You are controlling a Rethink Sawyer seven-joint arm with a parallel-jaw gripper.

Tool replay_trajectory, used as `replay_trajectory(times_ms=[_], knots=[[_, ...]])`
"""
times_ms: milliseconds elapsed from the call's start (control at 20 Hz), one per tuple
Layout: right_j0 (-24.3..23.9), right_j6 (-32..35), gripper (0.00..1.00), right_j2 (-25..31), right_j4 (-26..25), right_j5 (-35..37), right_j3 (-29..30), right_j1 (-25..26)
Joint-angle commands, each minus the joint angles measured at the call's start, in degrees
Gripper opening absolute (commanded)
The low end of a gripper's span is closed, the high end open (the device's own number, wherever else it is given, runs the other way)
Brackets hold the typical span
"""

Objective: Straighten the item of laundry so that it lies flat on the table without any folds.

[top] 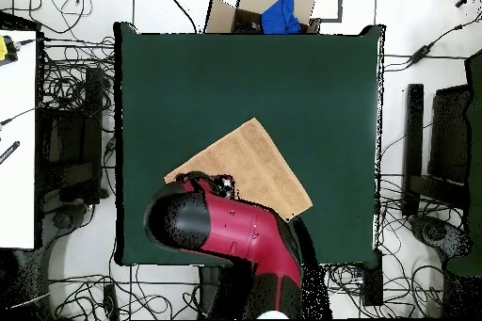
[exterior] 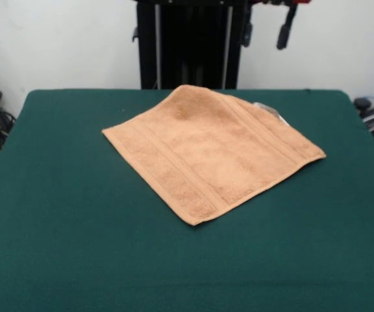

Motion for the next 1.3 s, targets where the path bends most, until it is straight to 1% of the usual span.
replay_trajectory(times_ms=[50,300,700,1150,1200,1300], knots=[[-2.68,12.88,1.0,1.96,0.76,-6.68,3.07,4.89],[-6.13,10.74,1.0,4.62,0.3,-10.22,4.66,6.16],[-10.52,8.5,1.0,8.36,-0.75,-13.8,5.18,8.11],[-11.76,7.97,1.0,9.2,-1.92,-14.67,3.59,9.09],[-12.44,7.79,0.0,10.03,-2.63,-16.49,3.76,8.98],[-12.64,7.96,0.0,10.41,-2.65,-17.18,3.74,9.07]])
